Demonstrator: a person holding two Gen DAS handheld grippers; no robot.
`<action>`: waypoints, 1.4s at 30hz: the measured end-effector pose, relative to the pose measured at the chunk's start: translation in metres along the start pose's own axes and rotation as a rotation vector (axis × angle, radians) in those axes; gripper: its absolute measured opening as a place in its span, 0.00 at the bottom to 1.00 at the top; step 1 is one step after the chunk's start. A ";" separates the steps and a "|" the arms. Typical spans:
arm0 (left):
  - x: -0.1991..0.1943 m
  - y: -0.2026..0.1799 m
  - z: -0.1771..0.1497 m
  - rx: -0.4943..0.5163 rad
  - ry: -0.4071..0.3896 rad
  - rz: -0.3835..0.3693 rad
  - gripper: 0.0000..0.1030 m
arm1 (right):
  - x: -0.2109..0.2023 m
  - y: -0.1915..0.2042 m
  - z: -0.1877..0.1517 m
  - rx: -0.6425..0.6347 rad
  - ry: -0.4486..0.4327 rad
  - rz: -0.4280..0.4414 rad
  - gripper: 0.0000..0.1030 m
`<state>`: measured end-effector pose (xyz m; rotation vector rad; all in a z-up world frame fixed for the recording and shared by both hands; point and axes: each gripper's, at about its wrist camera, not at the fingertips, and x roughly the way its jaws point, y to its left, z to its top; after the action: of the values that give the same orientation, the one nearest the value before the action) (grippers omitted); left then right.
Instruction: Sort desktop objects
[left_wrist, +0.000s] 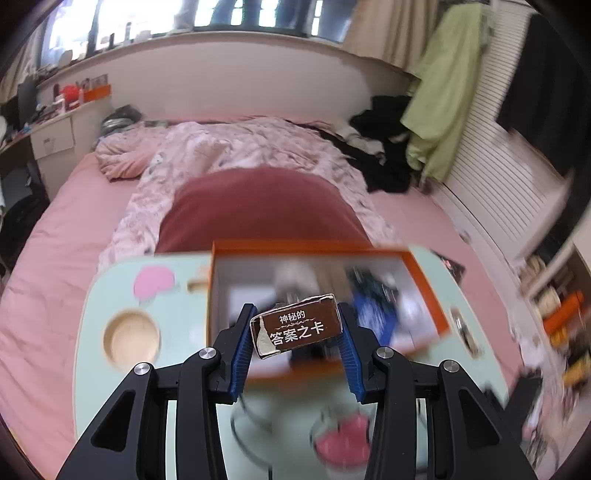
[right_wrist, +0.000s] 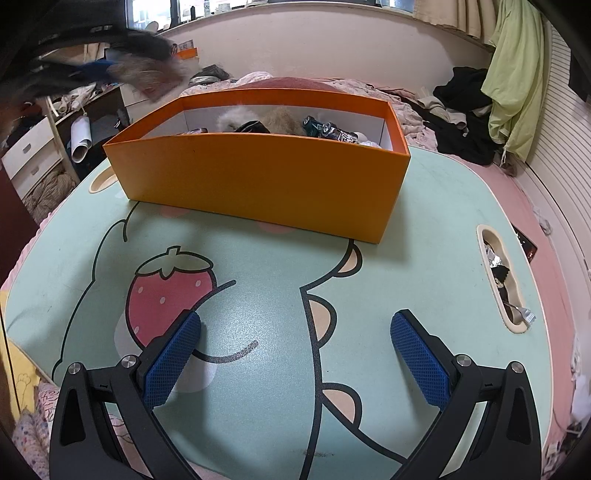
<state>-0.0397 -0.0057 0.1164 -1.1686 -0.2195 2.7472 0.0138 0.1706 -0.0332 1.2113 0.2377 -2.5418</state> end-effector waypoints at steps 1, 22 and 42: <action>-0.001 0.000 -0.013 0.004 0.008 -0.006 0.40 | 0.000 0.000 0.000 0.000 0.000 0.000 1.00; 0.041 -0.004 -0.123 0.132 0.108 0.129 1.00 | 0.000 -0.001 0.001 -0.001 -0.001 -0.001 1.00; 0.040 0.002 -0.125 0.128 0.101 0.139 1.00 | -0.033 -0.003 0.020 -0.016 -0.087 0.084 0.94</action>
<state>0.0228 0.0101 0.0020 -1.3297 0.0503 2.7605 0.0179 0.1749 0.0047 1.0781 0.1831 -2.5084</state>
